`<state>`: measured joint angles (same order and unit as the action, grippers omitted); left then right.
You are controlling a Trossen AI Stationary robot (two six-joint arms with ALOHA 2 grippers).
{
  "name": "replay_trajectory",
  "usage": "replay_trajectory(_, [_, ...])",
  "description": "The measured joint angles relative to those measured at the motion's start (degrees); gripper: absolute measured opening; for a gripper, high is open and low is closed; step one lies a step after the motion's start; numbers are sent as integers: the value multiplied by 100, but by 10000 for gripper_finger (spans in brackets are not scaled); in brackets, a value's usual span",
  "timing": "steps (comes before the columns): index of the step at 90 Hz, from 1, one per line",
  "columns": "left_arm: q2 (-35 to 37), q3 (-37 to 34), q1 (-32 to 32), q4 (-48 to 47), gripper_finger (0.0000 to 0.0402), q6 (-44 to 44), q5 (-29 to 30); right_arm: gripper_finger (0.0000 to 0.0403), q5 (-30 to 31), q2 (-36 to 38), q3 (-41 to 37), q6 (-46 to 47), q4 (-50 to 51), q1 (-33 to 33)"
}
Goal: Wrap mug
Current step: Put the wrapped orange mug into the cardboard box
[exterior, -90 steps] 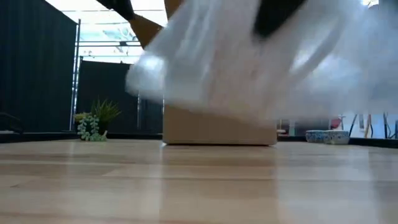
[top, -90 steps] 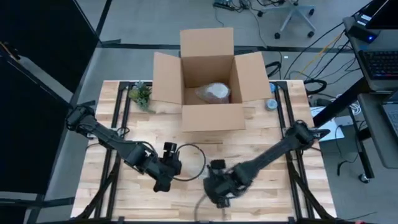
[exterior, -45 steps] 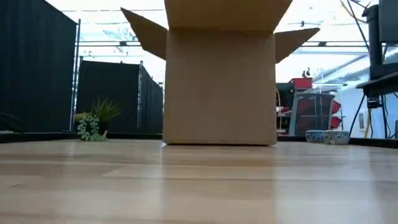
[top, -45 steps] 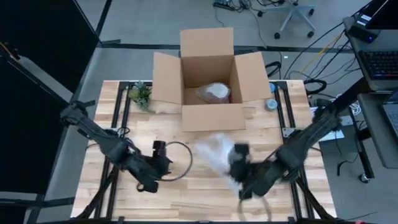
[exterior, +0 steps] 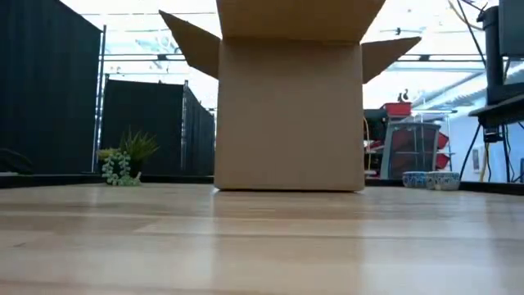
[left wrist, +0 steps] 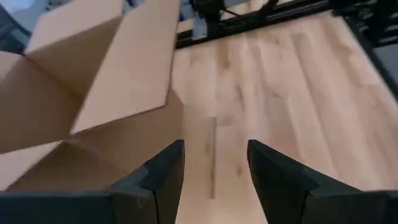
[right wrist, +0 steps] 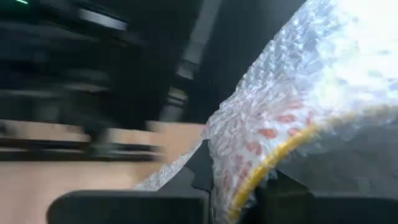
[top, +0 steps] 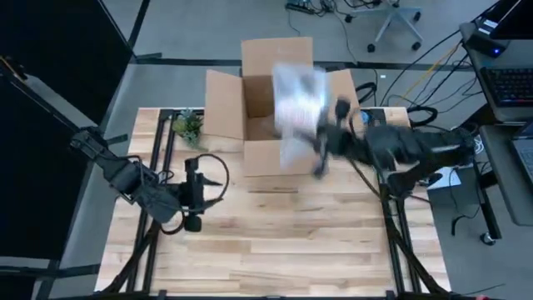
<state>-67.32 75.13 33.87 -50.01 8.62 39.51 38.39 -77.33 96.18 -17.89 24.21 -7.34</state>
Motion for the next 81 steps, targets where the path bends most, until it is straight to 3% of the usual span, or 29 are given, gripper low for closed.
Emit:
replay_trajectory(21, [-3,0,-227,-11,162,-41,2,12,-1357,-289,0,311,344,2082])
replay_trajectory(35, [-5,0,-389,-22,162,-15,4,12,-2233,-720,0,963,1205,2991])
replay_trajectory(49, [-5,0,-433,-29,162,2,2,12,-2758,-1292,-4,1295,1973,3317])
replay_trajectory(81, [-5,0,-429,-27,162,11,-4,11,-3448,-2633,0,1408,2542,3394])
